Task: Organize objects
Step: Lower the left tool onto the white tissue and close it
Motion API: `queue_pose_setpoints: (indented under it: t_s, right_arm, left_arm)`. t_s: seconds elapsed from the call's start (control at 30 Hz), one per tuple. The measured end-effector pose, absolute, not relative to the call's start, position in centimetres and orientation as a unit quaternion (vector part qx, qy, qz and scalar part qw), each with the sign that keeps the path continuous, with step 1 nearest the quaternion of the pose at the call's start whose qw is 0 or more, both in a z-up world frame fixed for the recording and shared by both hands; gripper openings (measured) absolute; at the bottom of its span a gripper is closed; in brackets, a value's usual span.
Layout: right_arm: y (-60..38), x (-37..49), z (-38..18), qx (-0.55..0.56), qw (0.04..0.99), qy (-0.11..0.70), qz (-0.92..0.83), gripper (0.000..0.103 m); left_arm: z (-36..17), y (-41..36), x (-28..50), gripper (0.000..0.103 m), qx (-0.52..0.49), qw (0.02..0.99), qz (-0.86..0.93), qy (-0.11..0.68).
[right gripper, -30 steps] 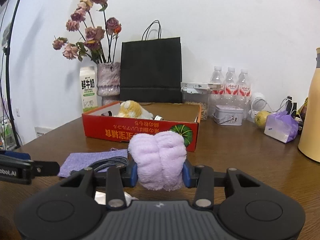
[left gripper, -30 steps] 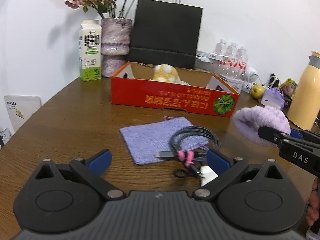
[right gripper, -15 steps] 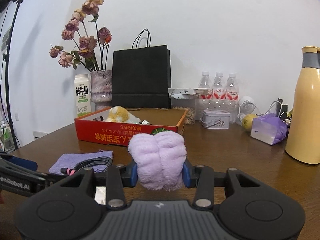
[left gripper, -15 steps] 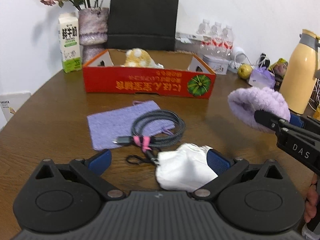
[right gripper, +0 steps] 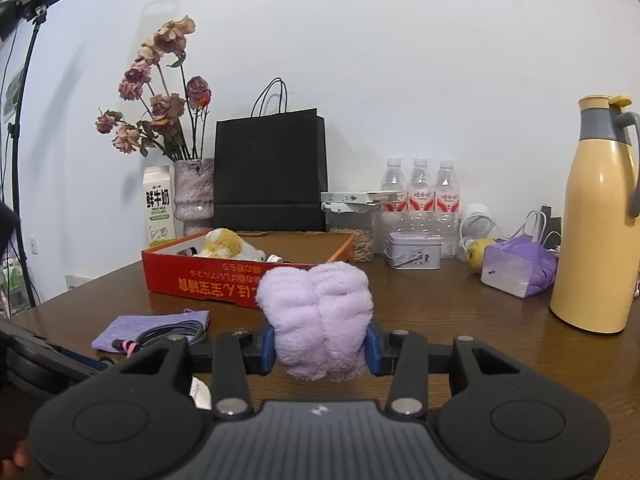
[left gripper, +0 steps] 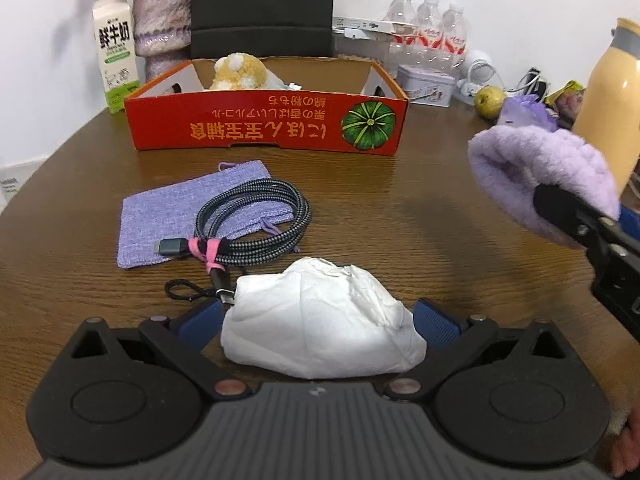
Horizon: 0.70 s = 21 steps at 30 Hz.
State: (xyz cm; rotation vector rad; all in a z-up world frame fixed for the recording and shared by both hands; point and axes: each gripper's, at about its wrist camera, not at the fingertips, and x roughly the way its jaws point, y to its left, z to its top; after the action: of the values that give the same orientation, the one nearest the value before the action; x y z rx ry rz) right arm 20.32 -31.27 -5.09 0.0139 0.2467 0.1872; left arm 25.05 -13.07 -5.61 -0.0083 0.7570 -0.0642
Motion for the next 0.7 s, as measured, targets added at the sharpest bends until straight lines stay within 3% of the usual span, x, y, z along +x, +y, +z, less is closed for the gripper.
queue_pose_setpoints:
  t_s: [0.7]
  right_arm:
    - [-31.9,19.5,-5.2,0.004,0.988,0.118,0.101,0.040]
  left_arm:
    - [-7.0,-14.7,25.0,0.103,0.009,0.927,-0.021,0.374]
